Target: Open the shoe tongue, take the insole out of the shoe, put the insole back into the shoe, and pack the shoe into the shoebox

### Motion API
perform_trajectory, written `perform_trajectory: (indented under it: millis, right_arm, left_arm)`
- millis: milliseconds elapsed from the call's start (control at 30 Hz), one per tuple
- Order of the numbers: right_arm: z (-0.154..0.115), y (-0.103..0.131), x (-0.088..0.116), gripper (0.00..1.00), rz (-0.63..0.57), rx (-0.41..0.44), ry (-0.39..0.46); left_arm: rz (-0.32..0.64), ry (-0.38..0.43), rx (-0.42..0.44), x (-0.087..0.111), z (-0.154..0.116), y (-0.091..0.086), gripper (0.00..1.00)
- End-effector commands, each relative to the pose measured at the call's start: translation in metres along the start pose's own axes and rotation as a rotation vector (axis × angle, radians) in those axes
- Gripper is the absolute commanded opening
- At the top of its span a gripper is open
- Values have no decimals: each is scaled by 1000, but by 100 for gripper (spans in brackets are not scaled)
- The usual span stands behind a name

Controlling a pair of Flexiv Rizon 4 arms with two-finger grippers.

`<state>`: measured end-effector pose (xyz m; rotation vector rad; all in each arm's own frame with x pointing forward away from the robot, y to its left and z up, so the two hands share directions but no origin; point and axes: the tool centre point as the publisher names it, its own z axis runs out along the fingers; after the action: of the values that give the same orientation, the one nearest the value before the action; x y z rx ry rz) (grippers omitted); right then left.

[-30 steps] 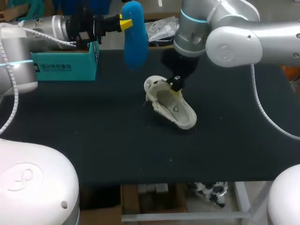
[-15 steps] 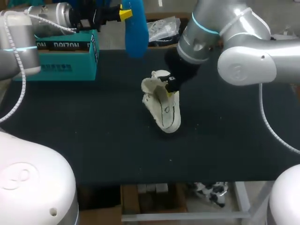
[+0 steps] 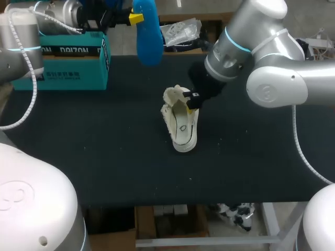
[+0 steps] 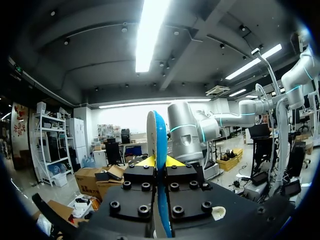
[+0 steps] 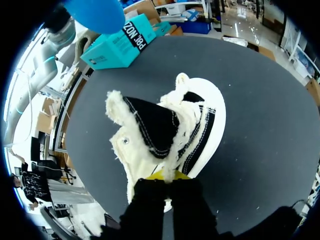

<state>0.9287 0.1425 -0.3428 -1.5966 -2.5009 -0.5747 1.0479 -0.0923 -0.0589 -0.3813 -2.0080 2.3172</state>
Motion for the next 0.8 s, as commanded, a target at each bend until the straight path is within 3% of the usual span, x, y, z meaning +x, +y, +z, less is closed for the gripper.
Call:
perform_trajectory:
  millis: [33, 133, 167, 200, 233, 500, 633, 800]
  right_arm:
    - [2, 6, -4, 0, -8, 23, 13]
    - [-1, 5, -9, 0, -9, 22, 14]
    - [-2, 5, -9, 7, -8, 19, 12]
    - [-6, 2, -13, 49, -7, 17, 13]
    - [-8, 0, -16, 100, -3, 14, 7]
    - [-35, -22, -17, 100, 18, -12, -26]
    - [-41, -28, -17, 100, 22, -40, -10]
    - [-41, -28, -17, 100, 22, -40, -10]
  left_arm:
    - [-1, 87, -1, -1, -1, 1, 0]
    - [-2, 89, -2, 0, 0, 0, 0]
    - [-3, 90, -2, 2, 2, 0, 0]
    - [-3, 92, -3, 4, 4, 0, 0]
    - [-3, 94, -4, 7, 6, -1, 0]
    - [7, 110, -18, 32, 29, -2, 0]
    - [-74, -22, -46, 46, 36, 1, 0]
    - [-74, -22, -46, 46, 36, 1, 0]
